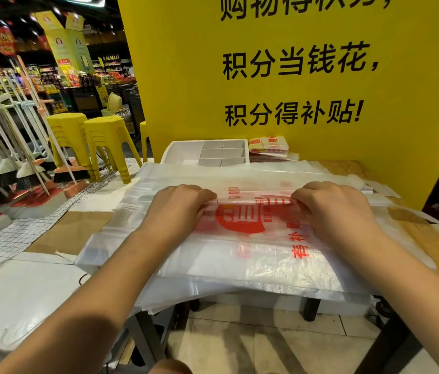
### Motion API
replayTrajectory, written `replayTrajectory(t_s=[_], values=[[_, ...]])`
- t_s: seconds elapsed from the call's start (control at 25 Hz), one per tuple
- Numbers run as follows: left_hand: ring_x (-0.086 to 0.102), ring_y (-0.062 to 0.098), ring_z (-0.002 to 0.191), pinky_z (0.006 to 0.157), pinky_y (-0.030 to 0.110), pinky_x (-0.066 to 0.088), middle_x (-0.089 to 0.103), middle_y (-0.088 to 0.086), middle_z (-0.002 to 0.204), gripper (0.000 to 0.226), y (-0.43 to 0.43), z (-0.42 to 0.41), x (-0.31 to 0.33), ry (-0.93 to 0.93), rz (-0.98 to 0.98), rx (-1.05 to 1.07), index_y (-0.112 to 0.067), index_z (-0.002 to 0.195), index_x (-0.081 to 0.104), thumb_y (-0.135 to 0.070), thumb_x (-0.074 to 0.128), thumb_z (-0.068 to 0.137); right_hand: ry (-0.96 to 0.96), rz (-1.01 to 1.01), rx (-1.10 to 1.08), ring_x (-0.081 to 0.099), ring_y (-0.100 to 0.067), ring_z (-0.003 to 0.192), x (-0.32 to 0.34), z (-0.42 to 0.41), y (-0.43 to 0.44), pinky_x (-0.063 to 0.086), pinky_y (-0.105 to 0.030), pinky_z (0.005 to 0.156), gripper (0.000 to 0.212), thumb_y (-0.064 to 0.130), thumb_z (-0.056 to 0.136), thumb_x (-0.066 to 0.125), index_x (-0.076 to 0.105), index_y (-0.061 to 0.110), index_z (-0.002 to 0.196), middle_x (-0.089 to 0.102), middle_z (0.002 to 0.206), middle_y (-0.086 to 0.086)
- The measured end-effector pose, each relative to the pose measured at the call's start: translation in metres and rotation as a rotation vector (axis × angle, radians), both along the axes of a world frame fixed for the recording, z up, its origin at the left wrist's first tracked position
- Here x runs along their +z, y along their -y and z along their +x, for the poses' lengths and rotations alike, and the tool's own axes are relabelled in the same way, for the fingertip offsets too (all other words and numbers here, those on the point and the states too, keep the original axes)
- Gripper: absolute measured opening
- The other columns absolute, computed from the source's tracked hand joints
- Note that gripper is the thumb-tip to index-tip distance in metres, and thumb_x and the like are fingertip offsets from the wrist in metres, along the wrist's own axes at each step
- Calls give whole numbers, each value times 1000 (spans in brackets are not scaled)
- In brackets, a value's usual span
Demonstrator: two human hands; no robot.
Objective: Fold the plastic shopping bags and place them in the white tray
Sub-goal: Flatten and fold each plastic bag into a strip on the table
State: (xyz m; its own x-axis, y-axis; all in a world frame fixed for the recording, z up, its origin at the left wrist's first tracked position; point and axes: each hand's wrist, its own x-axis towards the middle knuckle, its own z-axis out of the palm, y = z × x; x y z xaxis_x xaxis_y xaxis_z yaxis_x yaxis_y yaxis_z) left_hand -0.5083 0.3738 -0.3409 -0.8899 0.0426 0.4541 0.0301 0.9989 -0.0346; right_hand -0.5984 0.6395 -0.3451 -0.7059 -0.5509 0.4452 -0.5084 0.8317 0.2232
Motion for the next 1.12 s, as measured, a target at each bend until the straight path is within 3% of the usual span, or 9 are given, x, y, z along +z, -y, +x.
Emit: replayTrajectory(t_s=[0.16,0.32,0.44,0.56,0.72,0.8,0.84,0.96,1.12], values=[[69,30,103,94,45,51,74,5,113,33,4,39,-10,-48,-56,-95,-19,123,69,-13,56,92,-83,-142,179,70,-31,72,-7,43,-28,45,-29,51,33,16,77,78,75,17,110,75,91,-2],[54,21,133,114,41,25,56,3,144,50,1,57,-31,120,-129,-41,-21,140,57,-25,40,94,66,-133,212,73,-29,97,-31,50,-33,59,-40,72,42,25,81,75,71,16,123,71,122,-3],[25,12,149,121,32,7,29,-6,162,76,-2,59,-27,309,-4,-24,-30,154,34,-52,4,88,228,-120,205,60,-23,123,-31,50,-37,51,-38,98,49,50,95,45,61,25,135,58,141,3],[17,9,150,125,35,7,25,-8,163,86,-10,59,-19,384,108,-14,-34,150,37,-74,-2,85,289,-135,174,47,-15,132,-19,54,-29,42,-35,106,69,70,94,15,61,33,129,52,144,9],[47,14,120,118,41,23,56,-5,122,41,-34,46,-19,258,238,59,-24,114,52,-51,23,103,335,-167,247,42,-12,136,-18,56,4,33,-28,110,53,55,102,20,56,33,135,50,147,10],[48,15,114,114,44,26,54,-4,116,26,-41,45,-26,215,252,93,-22,115,48,-37,29,106,385,-151,270,31,-10,145,-26,57,13,19,-22,116,54,51,103,18,46,33,146,38,156,10],[45,17,124,117,46,23,53,-2,127,31,-41,45,-30,239,249,119,-22,126,46,-36,27,106,420,-143,268,24,-8,148,-30,55,14,13,-21,118,56,51,102,15,40,35,150,31,160,12],[4,22,154,124,51,-1,10,-1,167,56,-35,46,-36,371,202,226,-30,159,14,-47,13,106,518,-87,245,3,-1,151,-34,49,10,-1,-26,123,58,58,100,4,17,45,155,8,163,21],[-14,24,153,123,51,-8,-14,2,167,64,-18,51,-35,447,208,317,-36,158,-5,-59,8,101,628,-4,195,-11,0,149,-26,40,-3,-7,-31,123,57,60,97,2,0,50,153,-10,161,22]])
